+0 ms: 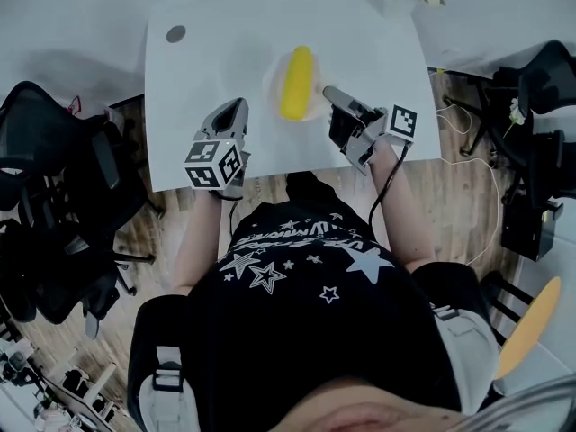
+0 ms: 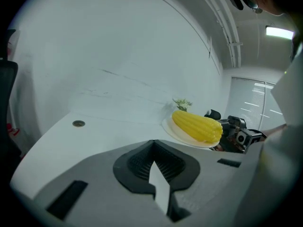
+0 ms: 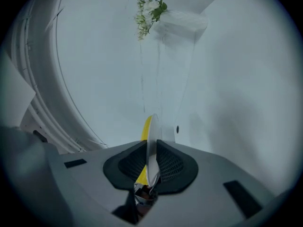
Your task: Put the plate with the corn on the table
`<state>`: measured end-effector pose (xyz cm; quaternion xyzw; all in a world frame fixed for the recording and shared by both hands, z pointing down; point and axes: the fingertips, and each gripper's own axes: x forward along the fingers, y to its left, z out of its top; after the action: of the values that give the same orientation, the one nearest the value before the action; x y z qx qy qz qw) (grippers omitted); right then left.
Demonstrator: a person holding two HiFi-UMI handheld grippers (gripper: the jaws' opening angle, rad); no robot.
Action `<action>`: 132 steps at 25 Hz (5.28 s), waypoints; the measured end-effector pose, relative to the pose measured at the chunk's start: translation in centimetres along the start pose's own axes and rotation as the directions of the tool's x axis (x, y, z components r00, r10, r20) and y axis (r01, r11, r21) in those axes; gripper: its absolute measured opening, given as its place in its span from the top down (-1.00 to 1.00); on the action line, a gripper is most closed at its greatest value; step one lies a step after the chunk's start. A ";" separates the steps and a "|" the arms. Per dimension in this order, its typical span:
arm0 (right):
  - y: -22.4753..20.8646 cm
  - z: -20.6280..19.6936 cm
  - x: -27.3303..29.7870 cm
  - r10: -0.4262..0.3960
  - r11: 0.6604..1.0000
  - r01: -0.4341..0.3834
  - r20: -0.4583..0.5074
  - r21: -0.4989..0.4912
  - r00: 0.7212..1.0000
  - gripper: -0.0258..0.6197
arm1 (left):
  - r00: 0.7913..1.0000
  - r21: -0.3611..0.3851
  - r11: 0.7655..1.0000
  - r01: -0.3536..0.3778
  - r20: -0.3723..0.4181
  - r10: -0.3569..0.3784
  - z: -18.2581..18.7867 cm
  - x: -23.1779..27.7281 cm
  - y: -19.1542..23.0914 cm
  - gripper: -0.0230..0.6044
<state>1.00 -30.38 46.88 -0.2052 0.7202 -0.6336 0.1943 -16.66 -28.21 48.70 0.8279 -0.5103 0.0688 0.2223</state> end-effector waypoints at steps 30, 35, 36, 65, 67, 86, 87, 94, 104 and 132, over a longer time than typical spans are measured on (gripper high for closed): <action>-13.3 23.6 13.0 -0.001 0.999 0.003 -0.056 0.044 0.998 0.76 | 0.991 -0.010 0.993 -0.121 -0.049 0.121 6.4 23.3 9.1 0.91; -16.3 25.1 14.1 -0.037 0.997 0.041 -0.056 0.065 0.998 0.76 | 0.990 -0.018 0.991 -0.129 -0.062 0.128 5.4 25.2 9.6 0.91; -16.8 25.3 14.5 -0.045 0.997 0.049 -0.061 0.065 0.997 0.76 | 0.989 -0.023 0.991 -0.132 -0.065 0.131 5.3 25.5 9.9 0.91; -20.6 26.5 18.0 -0.416 0.907 0.417 -0.030 0.054 0.909 0.83 | 0.979 -0.070 0.984 -0.166 -0.128 0.156 2.4 27.1 11.3 0.91; -20.7 26.6 18.0 -0.471 0.882 0.472 -0.029 0.015 0.882 0.85 | 0.979 -0.075 0.983 -0.166 -0.131 0.155 2.3 27.0 11.2 0.91; -20.4 25.5 17.8 -0.651 0.742 0.629 -0.027 -0.233 0.758 0.18 | 0.984 -0.091 0.988 -0.128 -0.133 0.115 2.0 25.4 9.2 0.91; -20.3 25.5 17.8 -0.657 0.733 0.632 -0.024 -0.251 0.753 0.18 | 0.985 -0.091 0.988 -0.127 -0.133 0.115 2.1 25.3 9.2 0.91; -19.1 25.4 17.1 -0.633 0.752 0.611 -0.014 -0.245 0.774 0.18 | 0.986 -0.101 0.986 -0.134 -0.118 0.122 2.6 24.0 9.0 0.91; -11.6 25.3 16.1 -0.503 0.784 0.493 0.080 -0.377 0.861 0.27 | 0.992 -0.059 0.991 -0.123 -0.027 0.121 6.1 20.3 6.9 0.91; 3.8 2.1 3.7 -0.423 0.531 0.441 0.225 -0.723 0.878 0.67 | 0.985 0.041 0.998 -0.052 0.168 0.045 6.0 -5.9 -3.6 0.91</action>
<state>-1.14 -33.74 42.80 -0.4451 0.8413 -0.3001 -0.0639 -16.90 -24.69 40.28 0.8229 -0.5454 0.0163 0.1582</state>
